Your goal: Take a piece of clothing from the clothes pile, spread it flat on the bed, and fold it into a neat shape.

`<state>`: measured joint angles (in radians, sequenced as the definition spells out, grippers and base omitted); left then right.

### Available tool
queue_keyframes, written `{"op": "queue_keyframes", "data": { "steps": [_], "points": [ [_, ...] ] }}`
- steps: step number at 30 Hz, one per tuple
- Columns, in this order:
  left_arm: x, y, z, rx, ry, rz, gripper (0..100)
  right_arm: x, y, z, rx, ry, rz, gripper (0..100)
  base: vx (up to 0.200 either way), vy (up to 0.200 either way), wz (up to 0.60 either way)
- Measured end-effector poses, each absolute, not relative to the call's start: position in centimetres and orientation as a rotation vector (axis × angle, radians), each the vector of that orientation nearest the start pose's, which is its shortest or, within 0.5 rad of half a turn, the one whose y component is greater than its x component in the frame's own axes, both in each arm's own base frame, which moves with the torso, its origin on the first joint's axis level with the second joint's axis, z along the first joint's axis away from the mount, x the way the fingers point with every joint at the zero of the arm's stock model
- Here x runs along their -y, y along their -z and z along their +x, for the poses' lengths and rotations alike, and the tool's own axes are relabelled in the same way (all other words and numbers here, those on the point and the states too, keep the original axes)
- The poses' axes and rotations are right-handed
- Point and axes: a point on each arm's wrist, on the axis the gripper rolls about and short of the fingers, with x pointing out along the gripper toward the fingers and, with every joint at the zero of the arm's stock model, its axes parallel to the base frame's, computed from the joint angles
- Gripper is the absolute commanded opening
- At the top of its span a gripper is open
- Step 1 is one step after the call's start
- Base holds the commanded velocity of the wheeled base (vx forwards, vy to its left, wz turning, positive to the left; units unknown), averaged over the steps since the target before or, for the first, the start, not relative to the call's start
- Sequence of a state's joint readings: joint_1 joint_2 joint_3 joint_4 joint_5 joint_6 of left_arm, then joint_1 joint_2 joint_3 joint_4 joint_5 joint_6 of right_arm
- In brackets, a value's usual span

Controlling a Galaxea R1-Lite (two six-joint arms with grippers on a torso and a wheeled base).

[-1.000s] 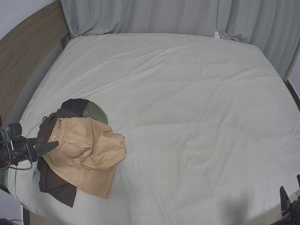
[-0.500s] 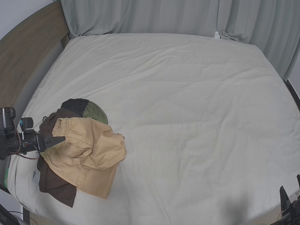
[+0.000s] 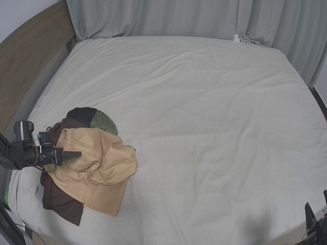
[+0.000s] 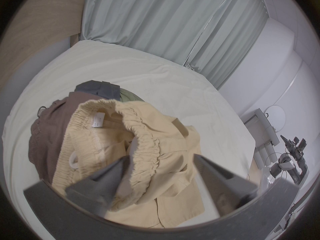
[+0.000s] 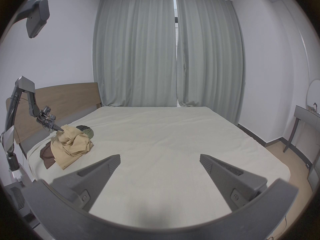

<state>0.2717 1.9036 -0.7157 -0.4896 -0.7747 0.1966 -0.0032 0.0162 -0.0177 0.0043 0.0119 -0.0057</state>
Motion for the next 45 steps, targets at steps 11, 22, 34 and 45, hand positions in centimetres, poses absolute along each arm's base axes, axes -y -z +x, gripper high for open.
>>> {"op": "queue_keyframes", "data": {
  "steps": [11,22,34,45],
  "points": [
    [-5.3,-7.5,31.1,-0.576,0.637,-0.202,0,0.0,-8.0,-2.3,-0.003,-0.009,-0.006,100,0.000,0.000,0.00],
    [0.3,-15.6,29.9,-0.513,0.663,-0.445,0,0.0,-8.0,-2.3,-0.003,-0.009,-0.004,100,0.000,0.000,0.00],
    [11.7,-25.0,24.7,-0.273,0.812,-0.411,0,0.0,-8.0,-2.3,-0.003,-0.009,-0.003,100,0.000,0.000,0.00],
    [17.9,-32.5,23.9,-0.151,0.859,-0.907,0,0.0,-8.0,-2.3,-0.003,-0.009,-0.002,100,0.000,0.000,0.00]
  ]
}}
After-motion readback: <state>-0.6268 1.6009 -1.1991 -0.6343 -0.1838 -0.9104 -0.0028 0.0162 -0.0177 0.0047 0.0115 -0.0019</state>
